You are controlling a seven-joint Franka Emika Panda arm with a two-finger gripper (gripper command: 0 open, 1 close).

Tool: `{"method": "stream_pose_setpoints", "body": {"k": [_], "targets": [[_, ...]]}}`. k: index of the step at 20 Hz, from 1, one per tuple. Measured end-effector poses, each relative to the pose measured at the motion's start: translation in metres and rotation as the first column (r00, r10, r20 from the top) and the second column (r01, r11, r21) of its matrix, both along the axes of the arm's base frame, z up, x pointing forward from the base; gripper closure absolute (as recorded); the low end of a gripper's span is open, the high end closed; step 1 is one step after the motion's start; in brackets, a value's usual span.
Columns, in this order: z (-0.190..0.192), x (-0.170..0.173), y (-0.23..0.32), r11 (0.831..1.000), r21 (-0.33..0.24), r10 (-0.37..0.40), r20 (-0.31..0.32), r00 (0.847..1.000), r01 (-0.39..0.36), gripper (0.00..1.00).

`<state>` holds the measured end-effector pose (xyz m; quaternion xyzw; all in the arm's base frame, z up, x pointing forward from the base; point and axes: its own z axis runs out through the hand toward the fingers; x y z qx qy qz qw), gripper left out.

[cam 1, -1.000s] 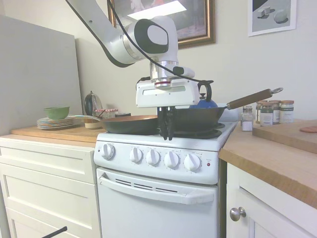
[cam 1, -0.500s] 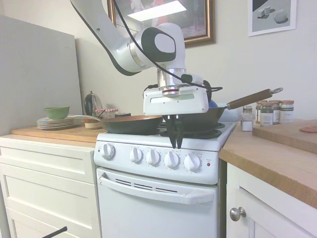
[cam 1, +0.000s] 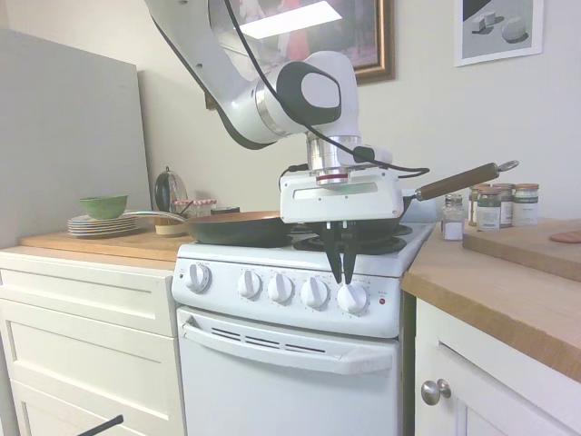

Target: Turn on the stove on the bottom right

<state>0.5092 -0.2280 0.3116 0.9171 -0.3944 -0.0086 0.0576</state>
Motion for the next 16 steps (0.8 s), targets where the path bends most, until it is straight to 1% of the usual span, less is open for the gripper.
{"method": "stream_pose_setpoints", "body": {"k": [5,16], "targets": [[-0.010,0.006,-0.004,1.000,0.006,-0.002,0.008,1.000,0.002,1.00],[-0.011,0.016,-0.017,1.000,0.022,0.007,0.036,0.999,-0.008,1.00]]}}
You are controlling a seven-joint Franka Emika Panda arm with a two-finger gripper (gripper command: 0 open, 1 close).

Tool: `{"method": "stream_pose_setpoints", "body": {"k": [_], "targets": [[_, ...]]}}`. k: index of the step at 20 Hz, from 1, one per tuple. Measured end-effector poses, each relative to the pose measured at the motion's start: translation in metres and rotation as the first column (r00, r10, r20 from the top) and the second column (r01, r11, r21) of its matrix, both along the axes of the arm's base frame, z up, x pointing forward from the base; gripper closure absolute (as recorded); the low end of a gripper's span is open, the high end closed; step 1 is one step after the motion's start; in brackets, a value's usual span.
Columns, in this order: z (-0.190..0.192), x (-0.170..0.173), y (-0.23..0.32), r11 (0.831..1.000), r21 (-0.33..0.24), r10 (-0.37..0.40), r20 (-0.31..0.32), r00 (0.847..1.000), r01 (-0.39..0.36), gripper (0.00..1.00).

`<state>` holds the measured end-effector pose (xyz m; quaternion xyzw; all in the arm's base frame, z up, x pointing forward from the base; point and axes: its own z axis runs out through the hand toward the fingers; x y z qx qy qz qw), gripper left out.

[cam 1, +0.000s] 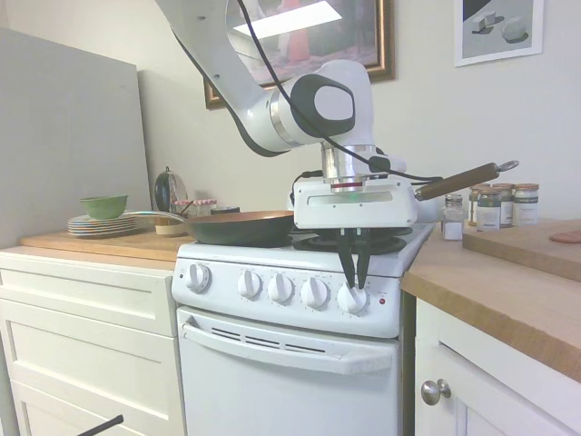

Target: Turn on the stove on the bottom right

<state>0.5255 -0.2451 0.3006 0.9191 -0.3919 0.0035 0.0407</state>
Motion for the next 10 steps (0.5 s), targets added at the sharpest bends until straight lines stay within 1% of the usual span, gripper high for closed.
{"method": "stream_pose_setpoints", "body": {"k": [10], "targets": [[-0.0034,0.0008,0.0017,1.000,0.006,0.004,-0.007,1.000,-0.004,1.00]]}}
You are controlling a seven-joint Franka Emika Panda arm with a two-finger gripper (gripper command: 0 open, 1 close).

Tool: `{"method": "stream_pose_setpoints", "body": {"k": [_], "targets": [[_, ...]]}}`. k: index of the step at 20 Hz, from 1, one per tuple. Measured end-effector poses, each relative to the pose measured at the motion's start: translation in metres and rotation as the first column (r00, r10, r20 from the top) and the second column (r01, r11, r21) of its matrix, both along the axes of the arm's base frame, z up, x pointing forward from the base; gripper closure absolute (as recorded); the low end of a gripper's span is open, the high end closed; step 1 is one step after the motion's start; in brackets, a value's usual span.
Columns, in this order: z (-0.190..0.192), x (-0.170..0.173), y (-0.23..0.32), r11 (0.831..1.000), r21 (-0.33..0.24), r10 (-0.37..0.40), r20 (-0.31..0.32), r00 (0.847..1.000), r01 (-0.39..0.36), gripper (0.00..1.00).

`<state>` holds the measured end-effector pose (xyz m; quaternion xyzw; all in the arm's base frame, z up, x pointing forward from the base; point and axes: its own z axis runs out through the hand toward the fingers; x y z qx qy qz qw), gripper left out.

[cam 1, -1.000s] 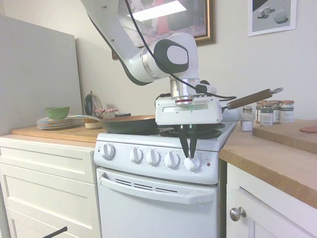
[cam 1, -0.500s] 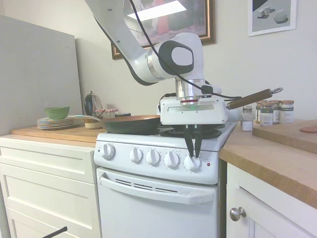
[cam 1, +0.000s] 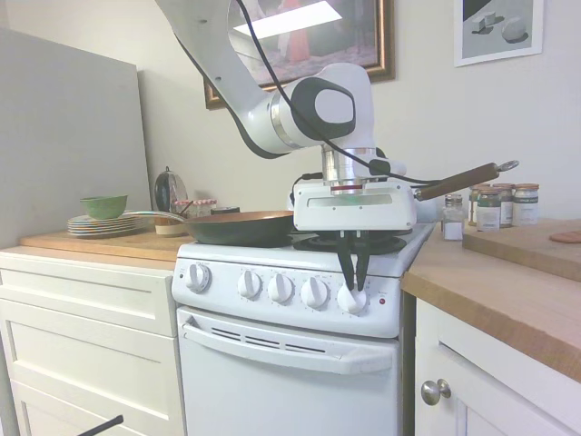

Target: Turn on the stove on the bottom right

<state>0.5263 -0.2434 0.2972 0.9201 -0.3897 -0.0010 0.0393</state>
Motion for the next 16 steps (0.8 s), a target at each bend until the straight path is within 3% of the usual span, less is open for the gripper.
{"method": "stream_pose_setpoints", "body": {"k": [16], "targets": [[-0.003,0.002,0.019,1.000,0.010,0.017,-0.013,1.000,-0.017,1.00]]}}
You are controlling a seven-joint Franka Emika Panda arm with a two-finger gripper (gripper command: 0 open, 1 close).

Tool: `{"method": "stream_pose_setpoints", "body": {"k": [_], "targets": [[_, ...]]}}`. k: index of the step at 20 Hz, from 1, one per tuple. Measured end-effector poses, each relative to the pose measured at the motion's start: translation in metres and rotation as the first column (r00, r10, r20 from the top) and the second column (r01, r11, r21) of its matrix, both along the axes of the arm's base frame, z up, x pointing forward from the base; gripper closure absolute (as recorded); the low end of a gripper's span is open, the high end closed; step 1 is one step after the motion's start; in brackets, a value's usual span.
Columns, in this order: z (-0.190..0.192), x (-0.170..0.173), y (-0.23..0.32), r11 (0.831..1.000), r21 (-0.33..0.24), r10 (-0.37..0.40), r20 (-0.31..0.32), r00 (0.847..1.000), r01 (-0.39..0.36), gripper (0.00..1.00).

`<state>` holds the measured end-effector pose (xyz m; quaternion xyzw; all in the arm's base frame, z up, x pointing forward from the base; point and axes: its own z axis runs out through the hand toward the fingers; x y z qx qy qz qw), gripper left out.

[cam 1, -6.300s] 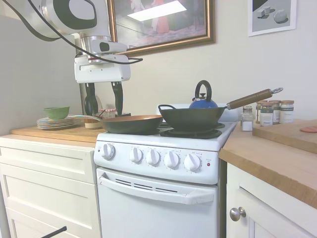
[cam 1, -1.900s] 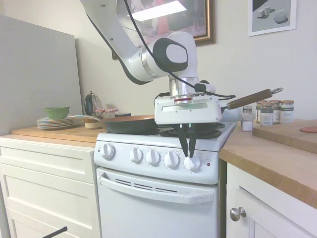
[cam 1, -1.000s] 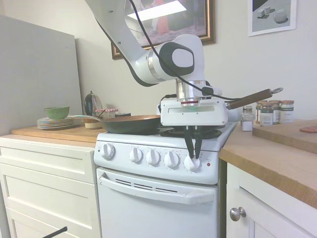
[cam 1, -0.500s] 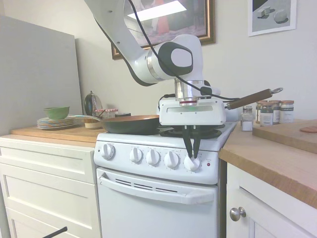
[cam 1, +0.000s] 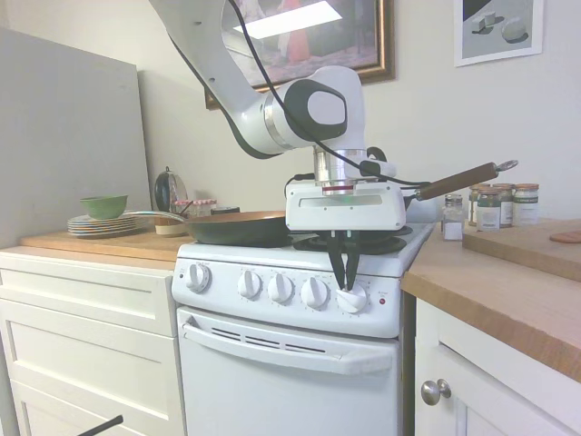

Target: Turn on the stove on the bottom right

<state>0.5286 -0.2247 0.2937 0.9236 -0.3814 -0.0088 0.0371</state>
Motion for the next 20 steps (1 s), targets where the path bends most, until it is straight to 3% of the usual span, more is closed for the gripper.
{"method": "stream_pose_setpoints", "body": {"k": [20], "targets": [[-0.035,-0.010,-0.001,1.000,0.027,0.015,-0.020,1.000,-0.014,1.00]]}}
